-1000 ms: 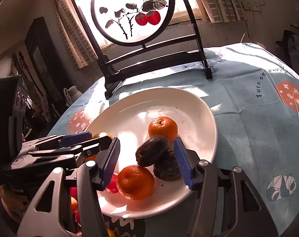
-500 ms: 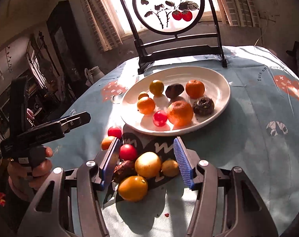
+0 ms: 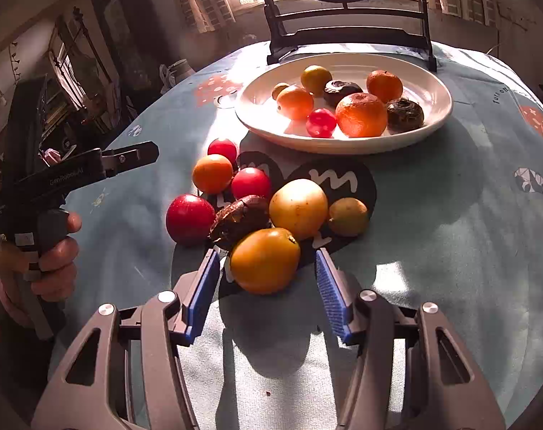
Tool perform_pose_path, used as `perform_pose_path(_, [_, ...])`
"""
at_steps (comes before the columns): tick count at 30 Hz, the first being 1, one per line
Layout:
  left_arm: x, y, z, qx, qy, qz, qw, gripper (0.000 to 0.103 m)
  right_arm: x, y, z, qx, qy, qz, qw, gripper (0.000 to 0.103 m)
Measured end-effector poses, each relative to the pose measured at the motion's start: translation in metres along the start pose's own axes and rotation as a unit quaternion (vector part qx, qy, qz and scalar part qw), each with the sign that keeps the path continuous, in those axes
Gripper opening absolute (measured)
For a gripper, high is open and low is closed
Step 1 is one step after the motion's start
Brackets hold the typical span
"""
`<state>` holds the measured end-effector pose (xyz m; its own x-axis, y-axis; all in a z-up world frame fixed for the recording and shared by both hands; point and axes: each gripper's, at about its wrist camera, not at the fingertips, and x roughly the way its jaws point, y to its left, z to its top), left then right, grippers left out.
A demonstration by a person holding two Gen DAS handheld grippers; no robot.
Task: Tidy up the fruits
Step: 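Grasp the large orange fruit in the pile with the right tool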
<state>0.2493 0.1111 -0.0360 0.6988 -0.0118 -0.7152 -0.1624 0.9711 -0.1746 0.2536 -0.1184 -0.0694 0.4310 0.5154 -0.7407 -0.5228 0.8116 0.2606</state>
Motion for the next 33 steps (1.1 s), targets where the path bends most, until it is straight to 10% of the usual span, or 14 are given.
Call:
perform_pose_path(25, [0.003,-0.002,-0.003,0.020,0.008,0.014,0.9997,0.099,-0.004,0.002,0.000,-0.011,-0.006,-0.004,1.000,0.041])
perform_pose_path(33, [0.001,-0.033,-0.019,0.104,0.030,-0.073,0.9914,0.086,-0.045,-0.029,0.007,0.055,-0.088,-0.030,0.994,0.041])
